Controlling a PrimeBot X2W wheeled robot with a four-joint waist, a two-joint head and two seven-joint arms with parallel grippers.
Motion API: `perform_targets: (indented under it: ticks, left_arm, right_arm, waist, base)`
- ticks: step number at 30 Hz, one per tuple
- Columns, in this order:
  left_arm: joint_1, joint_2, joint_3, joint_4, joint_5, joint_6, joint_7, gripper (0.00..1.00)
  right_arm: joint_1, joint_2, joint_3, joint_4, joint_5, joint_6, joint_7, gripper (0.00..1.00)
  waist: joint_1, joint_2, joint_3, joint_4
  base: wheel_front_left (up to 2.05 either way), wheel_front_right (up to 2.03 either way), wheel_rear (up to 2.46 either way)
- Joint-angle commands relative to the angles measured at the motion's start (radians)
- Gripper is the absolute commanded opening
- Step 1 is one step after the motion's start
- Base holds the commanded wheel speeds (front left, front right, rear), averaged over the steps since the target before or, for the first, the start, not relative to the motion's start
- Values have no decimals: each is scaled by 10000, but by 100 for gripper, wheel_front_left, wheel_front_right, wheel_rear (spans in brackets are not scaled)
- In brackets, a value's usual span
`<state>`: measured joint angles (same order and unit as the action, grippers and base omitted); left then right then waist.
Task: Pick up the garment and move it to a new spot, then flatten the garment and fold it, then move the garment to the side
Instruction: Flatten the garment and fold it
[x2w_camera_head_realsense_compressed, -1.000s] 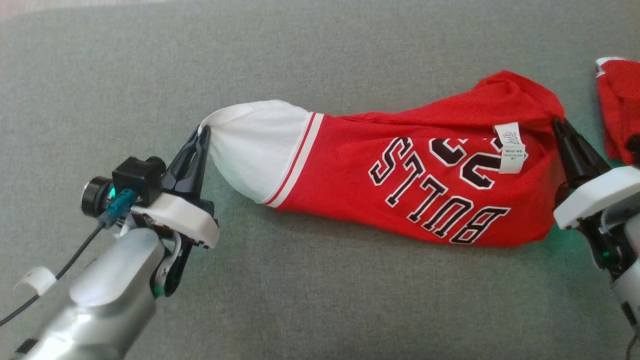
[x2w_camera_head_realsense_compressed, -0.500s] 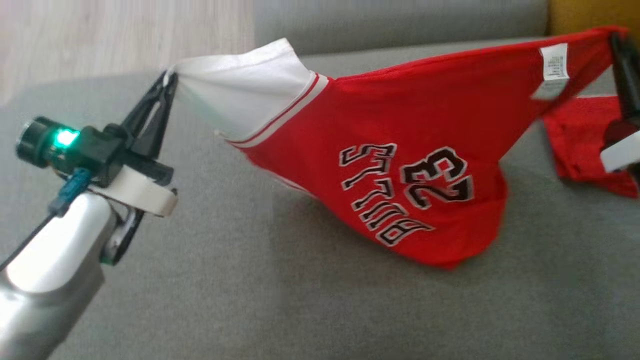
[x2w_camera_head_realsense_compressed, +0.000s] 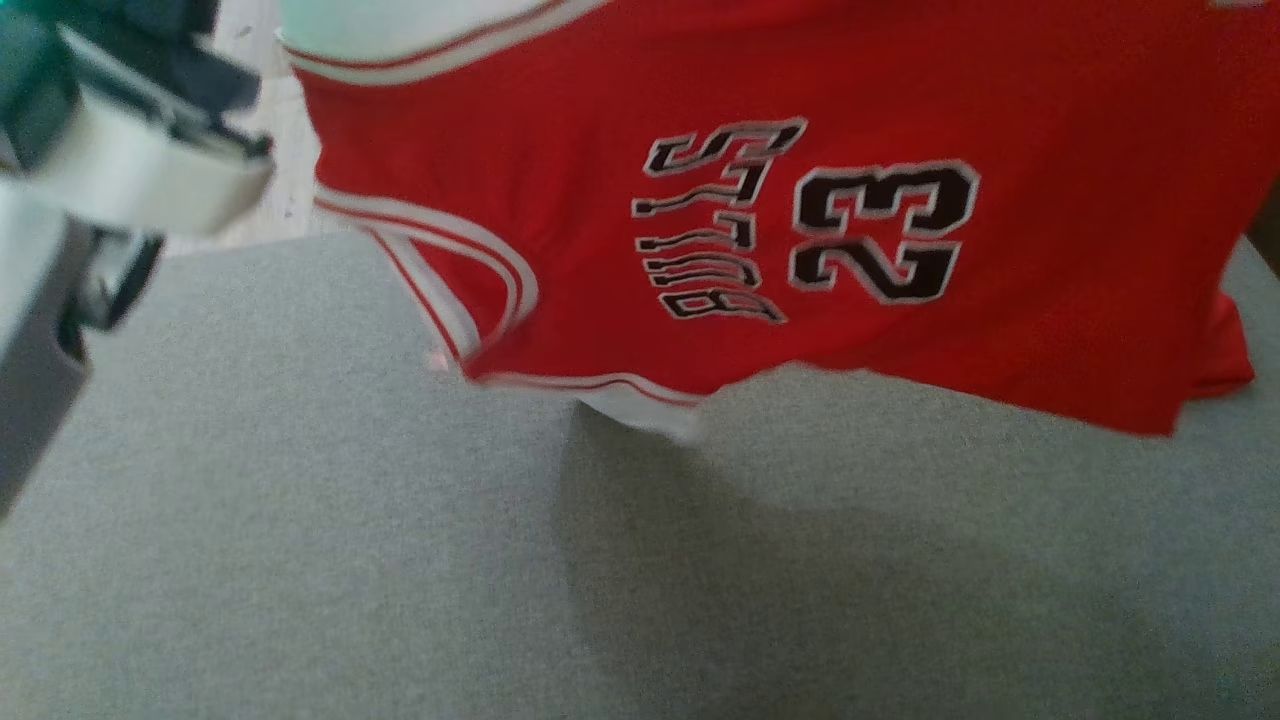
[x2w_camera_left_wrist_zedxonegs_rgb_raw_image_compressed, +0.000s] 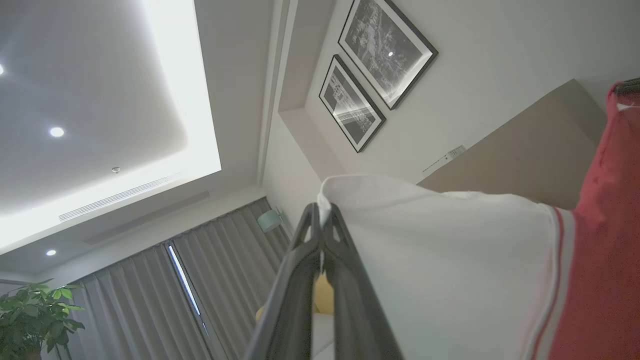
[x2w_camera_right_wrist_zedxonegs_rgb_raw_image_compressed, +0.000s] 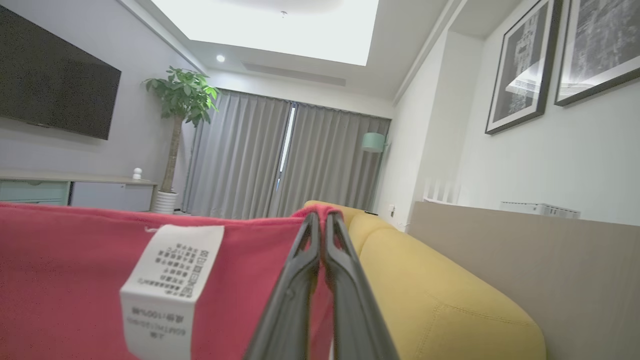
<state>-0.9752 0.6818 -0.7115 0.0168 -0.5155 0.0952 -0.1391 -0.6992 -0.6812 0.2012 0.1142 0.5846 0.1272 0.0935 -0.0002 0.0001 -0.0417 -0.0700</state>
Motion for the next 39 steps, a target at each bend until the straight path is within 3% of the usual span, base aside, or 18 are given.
perform_targets:
  ticks: [1,6,12,16,18,21,23,28,39]
  left_arm:
    - [-776,399,551,-21,-51,-99,283,0]
    - [-1603,46,328,953,-235,-609,942,0]
    - [-3601,-568,49,3186,257,-1312,1089,0]
    - [-5242,-1053,41,4826,1074,-1238,70,0]
    - [-6451,-1287,213,5845,1646,-895,-851,0]
    - [-7295,-1552,434,6205,1959,-757,-1185,0]
    - [-7421,-1702,635,5832,2006,-933,-1215,0]
    - [-5972,-1653,870,4691,2103,-1518,-1223,0]
    - [912,-1447,1392,1978,2011,-1458,-1225,0]
  right_arm:
    - [-566,-128,-52,-252,-118,35,158,0]
    - [-1327,227,335,284,-282,35,522,0]
    - [-3272,1001,1359,1877,-297,35,407,0]
    - [-4895,1618,1934,3270,-745,35,-469,0]
    - [-6055,2005,2128,4251,-1260,35,-1422,0]
    - [-6991,2066,2089,5046,-1797,35,-2508,0]
    - [-7349,2027,2097,5497,-2042,35,-2990,0]
    - [-7083,1951,2515,6499,-2172,35,-3385,0]
    - [-3447,1928,3677,7770,-994,35,-3543,0]
  waist:
    - [2,-1,140,-31]
    - [2,-1,697,22]
    - [2,-1,2492,37]
    - [2,-1,3434,-11]
    - [2,-1,3863,-31]
    - [2,-1,4164,101]
    - [2,-1,4332,242]
    - [2,-1,4684,609]
    - [2,-1,3846,938]
  base:
    - [0,0,0]
    - [0,0,0]
    - [0,0,0]
    - [0,0,0]
    - [0,0,0]
    - [0,0,0]
    - [0,0,0]
    - [0,0,0]
    - [0,0,0]
